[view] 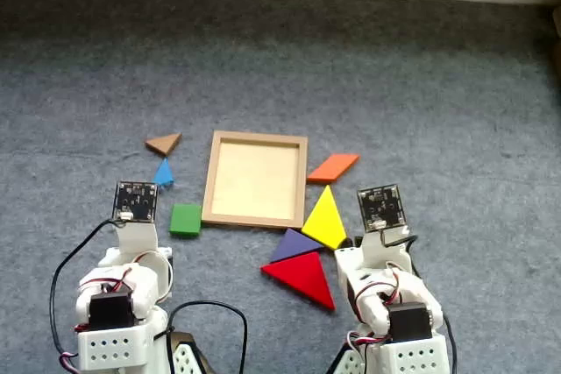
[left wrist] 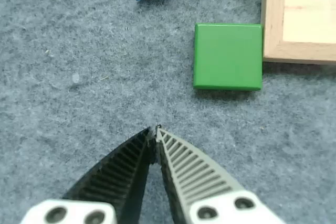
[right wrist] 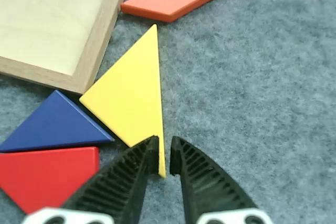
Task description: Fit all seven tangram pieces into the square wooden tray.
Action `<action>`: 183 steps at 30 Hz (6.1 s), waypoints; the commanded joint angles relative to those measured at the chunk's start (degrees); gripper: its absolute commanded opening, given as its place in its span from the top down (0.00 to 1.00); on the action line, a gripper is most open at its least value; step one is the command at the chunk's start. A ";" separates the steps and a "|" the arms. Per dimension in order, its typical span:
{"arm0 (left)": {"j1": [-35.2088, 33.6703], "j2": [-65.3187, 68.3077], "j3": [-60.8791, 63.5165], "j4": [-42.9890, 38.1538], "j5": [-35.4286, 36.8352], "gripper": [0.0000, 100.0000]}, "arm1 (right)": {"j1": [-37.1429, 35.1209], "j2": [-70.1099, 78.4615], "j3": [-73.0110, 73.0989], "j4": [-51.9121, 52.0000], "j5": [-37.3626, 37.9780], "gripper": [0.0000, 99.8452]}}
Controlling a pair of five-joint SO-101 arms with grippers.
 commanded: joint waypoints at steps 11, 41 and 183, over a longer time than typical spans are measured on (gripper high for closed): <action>-0.57 -0.57 1.19 0.26 -0.53 0.98 | 0.48 -0.75 6.81 0.31 -0.53 0.94; -0.57 -0.57 1.19 0.26 -0.53 0.98 | 16.84 -0.84 -9.63 3.38 10.46 0.94; -0.57 -0.57 1.19 0.26 -0.53 0.98 | -13.41 101.23 -61.58 -17.63 -12.13 0.68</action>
